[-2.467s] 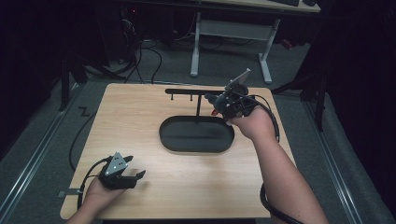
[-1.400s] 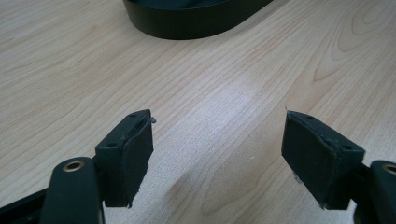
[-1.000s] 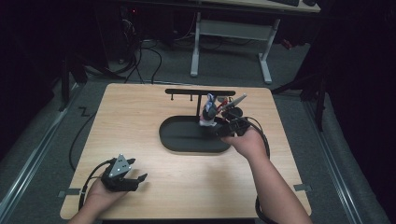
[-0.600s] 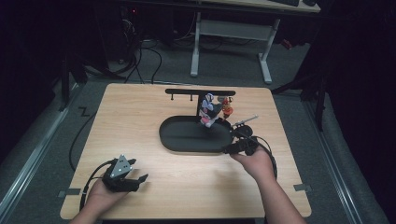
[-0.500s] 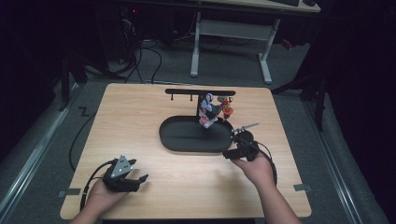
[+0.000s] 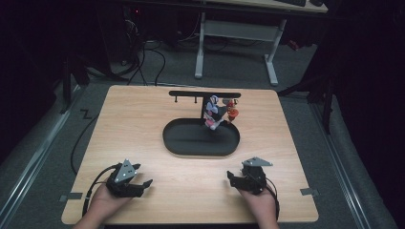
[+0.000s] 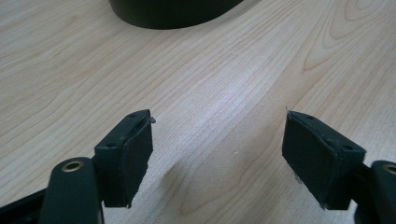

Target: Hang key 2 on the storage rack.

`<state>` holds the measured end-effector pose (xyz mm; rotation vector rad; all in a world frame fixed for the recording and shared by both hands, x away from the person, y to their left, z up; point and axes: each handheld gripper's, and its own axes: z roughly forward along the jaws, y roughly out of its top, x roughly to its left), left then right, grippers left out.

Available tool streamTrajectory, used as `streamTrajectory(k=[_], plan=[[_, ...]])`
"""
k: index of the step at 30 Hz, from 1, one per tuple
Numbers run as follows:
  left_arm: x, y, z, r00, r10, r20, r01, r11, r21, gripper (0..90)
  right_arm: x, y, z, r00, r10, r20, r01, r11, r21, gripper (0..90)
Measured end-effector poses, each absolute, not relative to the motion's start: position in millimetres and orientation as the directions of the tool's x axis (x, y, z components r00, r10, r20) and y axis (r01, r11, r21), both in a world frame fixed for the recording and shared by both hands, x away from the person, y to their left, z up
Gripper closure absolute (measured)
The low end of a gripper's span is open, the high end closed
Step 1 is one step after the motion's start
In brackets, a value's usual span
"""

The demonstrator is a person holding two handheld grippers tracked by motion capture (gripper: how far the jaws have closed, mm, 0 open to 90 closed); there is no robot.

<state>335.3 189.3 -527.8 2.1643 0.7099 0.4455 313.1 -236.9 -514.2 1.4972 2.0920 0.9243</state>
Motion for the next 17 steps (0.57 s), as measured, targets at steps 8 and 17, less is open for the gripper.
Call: streamTrajectory(k=[8, 17], plan=[[335, 184, -529, 0.782, 0.617, 0.081, 0.341, -0.534, 0.773, 25.0, 297, -233, -523, -0.381, 0.924, 0.026, 0.637, 0.242, 0.732, 24.3], [333, 186, -529, 0.781, 0.619, 0.09, 0.339, -0.54, 0.771, 24.7, 302, -239, -527, -0.355, 0.934, 0.044, 0.652, 0.213, 0.728, 24.9]])
